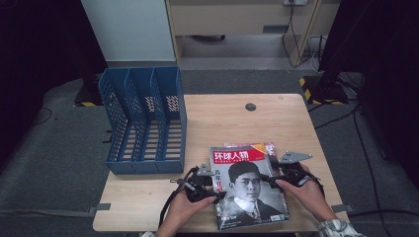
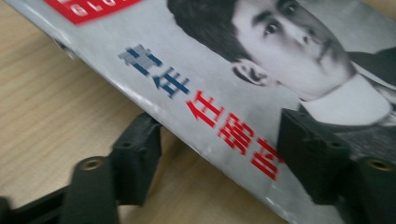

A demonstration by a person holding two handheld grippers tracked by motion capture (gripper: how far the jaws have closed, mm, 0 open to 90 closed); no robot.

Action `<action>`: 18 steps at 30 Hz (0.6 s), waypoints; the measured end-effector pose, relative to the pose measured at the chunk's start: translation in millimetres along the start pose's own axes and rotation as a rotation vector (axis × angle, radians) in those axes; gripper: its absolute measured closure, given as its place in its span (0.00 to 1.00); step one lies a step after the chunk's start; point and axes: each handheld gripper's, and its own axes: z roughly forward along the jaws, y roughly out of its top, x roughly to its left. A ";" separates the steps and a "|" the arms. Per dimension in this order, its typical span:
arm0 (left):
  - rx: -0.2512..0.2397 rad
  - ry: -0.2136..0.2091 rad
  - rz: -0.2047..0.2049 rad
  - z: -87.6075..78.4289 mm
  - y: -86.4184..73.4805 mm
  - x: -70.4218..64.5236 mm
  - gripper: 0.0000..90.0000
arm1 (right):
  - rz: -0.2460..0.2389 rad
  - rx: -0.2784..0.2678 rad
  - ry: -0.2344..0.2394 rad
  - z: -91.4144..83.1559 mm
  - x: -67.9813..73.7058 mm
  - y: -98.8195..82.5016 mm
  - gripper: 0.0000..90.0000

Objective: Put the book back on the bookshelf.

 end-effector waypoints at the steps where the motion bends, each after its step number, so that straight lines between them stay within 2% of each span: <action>1: -0.005 0.001 -0.002 1.4 1.0 1.8 0.27 | 0.007 -0.001 -0.002 2.5 -0.6 2.0 0.25; 4: -0.024 0.009 -0.011 6.2 9.3 8.7 0.23 | -0.020 0.013 -0.011 7.4 -0.5 6.7 0.24; 6: -0.042 -0.003 -0.024 7.4 14.8 15.1 0.23 | -0.020 0.010 -0.015 8.6 -2.2 7.8 0.25; 9: -0.072 -0.023 -0.082 11.6 19.9 27.9 0.28 | -0.015 0.008 -0.013 7.9 -5.5 7.9 0.28; 11: -0.075 -0.027 -0.103 13.3 21.8 33.7 0.31 | -0.016 0.008 -0.011 8.7 -6.9 8.8 0.29; 14: -0.057 -0.026 -0.096 12.6 27.7 37.6 0.33 | -0.016 0.006 -0.015 11.4 -9.6 11.3 0.30; 15: -0.038 -0.032 -0.086 11.8 31.2 38.1 0.33 | -0.016 0.007 -0.019 12.3 -9.7 12.3 0.30; 18: -0.021 -0.007 -0.048 11.2 38.0 36.7 0.35 | -0.017 0.008 -0.029 13.5 -10.3 13.8 0.32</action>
